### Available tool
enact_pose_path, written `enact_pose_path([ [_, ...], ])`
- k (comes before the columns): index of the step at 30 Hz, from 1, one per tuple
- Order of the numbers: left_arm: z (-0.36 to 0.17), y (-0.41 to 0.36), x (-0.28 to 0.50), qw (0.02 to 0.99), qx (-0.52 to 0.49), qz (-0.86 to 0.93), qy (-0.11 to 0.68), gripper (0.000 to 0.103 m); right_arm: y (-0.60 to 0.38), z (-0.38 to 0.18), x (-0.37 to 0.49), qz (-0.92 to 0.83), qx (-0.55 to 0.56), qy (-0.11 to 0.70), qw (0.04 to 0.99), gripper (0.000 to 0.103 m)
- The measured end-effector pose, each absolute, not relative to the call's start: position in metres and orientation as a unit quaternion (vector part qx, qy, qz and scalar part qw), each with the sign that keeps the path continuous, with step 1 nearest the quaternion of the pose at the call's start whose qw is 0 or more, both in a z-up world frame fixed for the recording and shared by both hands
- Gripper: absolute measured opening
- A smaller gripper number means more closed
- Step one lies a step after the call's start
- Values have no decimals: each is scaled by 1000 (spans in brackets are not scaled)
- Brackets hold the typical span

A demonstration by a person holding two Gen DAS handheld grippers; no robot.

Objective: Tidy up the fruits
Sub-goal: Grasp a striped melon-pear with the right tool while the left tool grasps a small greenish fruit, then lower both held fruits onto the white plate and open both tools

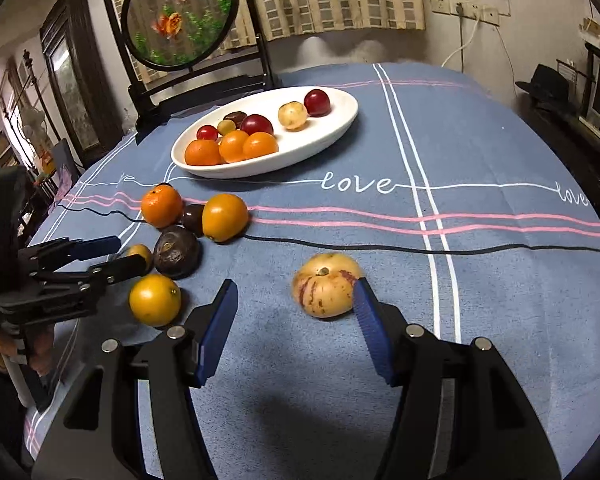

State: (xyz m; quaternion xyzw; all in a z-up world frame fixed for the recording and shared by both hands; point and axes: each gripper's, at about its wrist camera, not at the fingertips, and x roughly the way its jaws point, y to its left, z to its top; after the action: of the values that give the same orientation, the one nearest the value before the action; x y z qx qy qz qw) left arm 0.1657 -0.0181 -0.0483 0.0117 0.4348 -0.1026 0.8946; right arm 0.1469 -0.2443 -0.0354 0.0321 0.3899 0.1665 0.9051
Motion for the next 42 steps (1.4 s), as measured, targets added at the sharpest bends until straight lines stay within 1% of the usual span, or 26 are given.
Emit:
enact_pose_path([
  [2, -54, -23, 169, 890, 18, -105, 443, 53, -247, -34, 147, 167, 38, 387, 906, 60],
  [3, -57, -27, 170, 892, 33, -99, 440, 52, -247, -34, 147, 166, 38, 386, 907, 60],
  [4, -57, -31, 168, 895, 49, -94, 434, 49, -248, -35, 146, 161, 35, 385, 908, 60],
  [5, -57, -33, 168, 895, 53, -99, 431, 31, -248, -35, 146, 158, 33, 385, 909, 60],
  [6, -56, -34, 167, 895, 51, -111, 430, 30, -247, -37, 147, 157, 30, 388, 908, 60],
  [10, -48, -33, 163, 906, 45, -109, 406, 29, -242, -45, 150, 142, 8, 407, 902, 60],
  [14, -48, -32, 164, 904, 35, -118, 409, 29, -235, -53, 160, 122, 2, 426, 897, 59],
  [16, -50, -32, 163, 903, 37, -119, 412, 29, -228, -54, 163, 100, -22, 427, 898, 47],
  [18, -49, -31, 162, 902, 32, -124, 413, 29, -225, -53, 163, 89, -34, 422, 902, 40],
  [26, -43, -27, 161, 902, 18, -122, 414, 29, -231, -40, 149, 101, -7, 403, 910, 40],
  [30, -24, -27, 162, 905, 13, -134, 403, 29, -222, -20, 142, 129, -6, 381, 915, 40],
  [36, 23, -30, 207, 919, 21, -115, 376, 29, -193, 18, 160, 141, -41, 302, 942, 40],
  [39, 32, -27, 233, 923, 10, -99, 371, 29, -176, 20, 186, 150, -56, 292, 943, 40],
  [42, 27, -25, 260, 922, 7, -78, 378, 29, -165, 14, 217, 155, -59, 301, 939, 40],
])
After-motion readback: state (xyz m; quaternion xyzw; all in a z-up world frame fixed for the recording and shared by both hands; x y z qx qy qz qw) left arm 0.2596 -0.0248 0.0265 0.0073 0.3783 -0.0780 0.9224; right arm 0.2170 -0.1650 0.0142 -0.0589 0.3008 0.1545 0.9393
